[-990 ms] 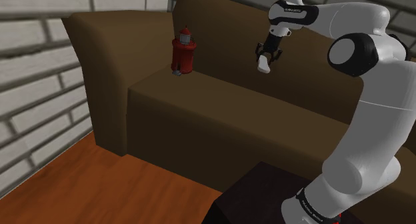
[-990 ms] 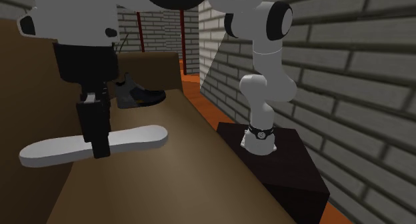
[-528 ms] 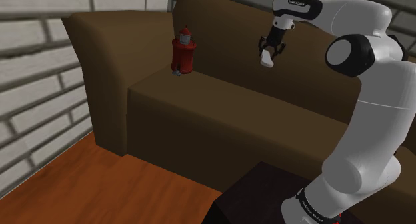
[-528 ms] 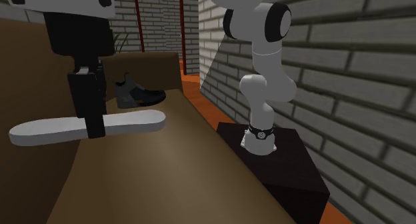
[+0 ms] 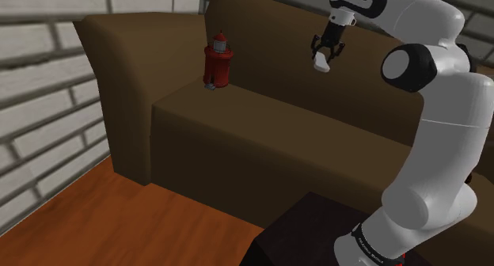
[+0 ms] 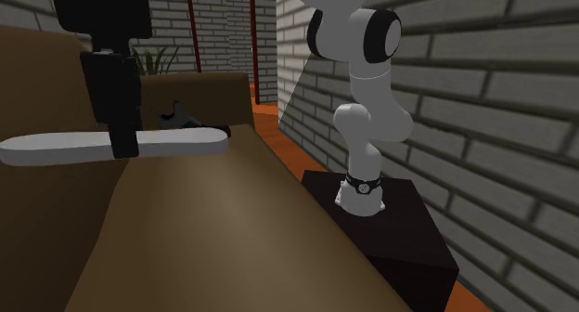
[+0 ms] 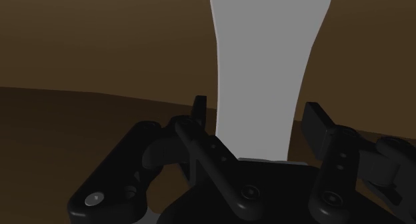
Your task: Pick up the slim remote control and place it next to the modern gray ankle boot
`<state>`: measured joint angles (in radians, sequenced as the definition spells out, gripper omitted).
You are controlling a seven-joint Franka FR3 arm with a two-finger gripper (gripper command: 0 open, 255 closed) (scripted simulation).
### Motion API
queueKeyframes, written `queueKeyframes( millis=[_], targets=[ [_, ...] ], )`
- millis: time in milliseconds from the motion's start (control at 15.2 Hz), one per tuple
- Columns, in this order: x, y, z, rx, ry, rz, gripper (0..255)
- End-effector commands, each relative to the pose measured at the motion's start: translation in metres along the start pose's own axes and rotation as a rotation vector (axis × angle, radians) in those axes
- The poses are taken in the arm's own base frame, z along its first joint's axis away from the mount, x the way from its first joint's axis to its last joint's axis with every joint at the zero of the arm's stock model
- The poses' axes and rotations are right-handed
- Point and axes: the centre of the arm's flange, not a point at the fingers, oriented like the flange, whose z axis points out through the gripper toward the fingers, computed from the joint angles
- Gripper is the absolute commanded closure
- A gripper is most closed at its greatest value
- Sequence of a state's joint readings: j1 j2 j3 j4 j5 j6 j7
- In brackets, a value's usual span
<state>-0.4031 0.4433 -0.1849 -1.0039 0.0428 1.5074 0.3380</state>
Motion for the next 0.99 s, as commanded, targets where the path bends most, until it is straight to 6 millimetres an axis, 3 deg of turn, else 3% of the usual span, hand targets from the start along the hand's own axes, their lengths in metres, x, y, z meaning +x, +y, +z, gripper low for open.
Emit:
queueKeyframes(
  millis=[0, 924],
  targets=[
    [-0.005, 0.020, -0.003, 0.000, 0.000, 0.000, 255],
    [-0.038, 0.202, -0.004, 0.000, 0.000, 0.000, 255]
  ],
)
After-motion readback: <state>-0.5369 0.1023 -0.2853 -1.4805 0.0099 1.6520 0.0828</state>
